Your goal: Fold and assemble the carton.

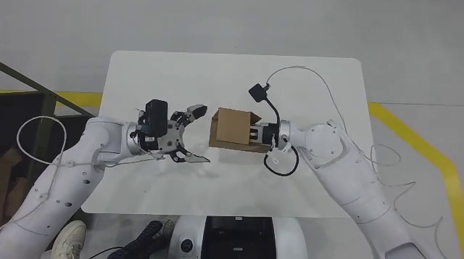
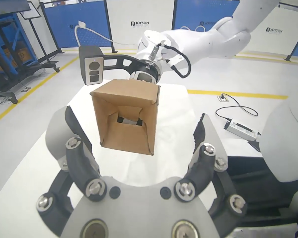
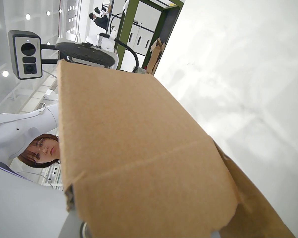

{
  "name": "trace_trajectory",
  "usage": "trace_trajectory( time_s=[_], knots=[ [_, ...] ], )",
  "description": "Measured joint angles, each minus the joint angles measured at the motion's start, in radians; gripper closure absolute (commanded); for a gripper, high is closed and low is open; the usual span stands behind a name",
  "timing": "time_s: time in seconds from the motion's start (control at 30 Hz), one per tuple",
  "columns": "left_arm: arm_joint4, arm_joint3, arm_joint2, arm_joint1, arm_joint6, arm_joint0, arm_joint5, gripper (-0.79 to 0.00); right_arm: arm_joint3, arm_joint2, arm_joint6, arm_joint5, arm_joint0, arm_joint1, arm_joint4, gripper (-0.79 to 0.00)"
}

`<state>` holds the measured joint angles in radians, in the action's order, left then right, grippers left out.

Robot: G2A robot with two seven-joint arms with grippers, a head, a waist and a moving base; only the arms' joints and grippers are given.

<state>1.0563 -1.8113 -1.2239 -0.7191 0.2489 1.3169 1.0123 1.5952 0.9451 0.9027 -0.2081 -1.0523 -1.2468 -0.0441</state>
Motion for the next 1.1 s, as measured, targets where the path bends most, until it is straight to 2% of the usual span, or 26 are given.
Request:
trace_trajectory(
  time_s=[0.3,0.53,0.57,0.67,0.7,0.9,0.97,1.1],
  knots=[
    [0.032,0.056,0.072,0.003,-0.006,-0.068,0.000,-0.785,0.033,-0.031,0.008,0.025,0.002,0.000,0.052,0.000],
    [0.076,0.055,0.106,0.008,0.005,-0.083,0.000,-0.785,0.039,-0.044,0.007,0.035,0.008,-0.002,0.059,0.000],
    [0.081,0.054,0.110,0.009,0.008,-0.083,0.000,-0.730,0.039,-0.045,0.007,0.036,0.010,-0.002,0.060,0.000],
    [0.092,0.055,0.120,0.012,0.018,-0.086,0.000,-0.656,0.039,-0.048,0.006,0.038,0.012,-0.002,0.062,0.000],
    [0.093,0.057,0.123,0.013,0.022,-0.088,0.000,-0.610,0.039,-0.048,0.006,0.039,0.013,-0.002,0.062,0.000],
    [0.089,0.068,0.134,0.018,0.038,-0.091,0.000,-0.471,0.043,-0.049,0.004,0.044,0.013,-0.001,0.070,0.000],
    [0.083,0.072,0.136,0.019,0.040,-0.090,0.000,-0.462,0.045,-0.048,0.003,0.045,0.013,-0.001,0.073,0.000],
    [0.062,0.080,0.140,0.021,0.047,-0.088,0.000,-0.496,0.051,-0.047,0.004,0.047,0.012,0.001,0.075,0.000]
  ],
)
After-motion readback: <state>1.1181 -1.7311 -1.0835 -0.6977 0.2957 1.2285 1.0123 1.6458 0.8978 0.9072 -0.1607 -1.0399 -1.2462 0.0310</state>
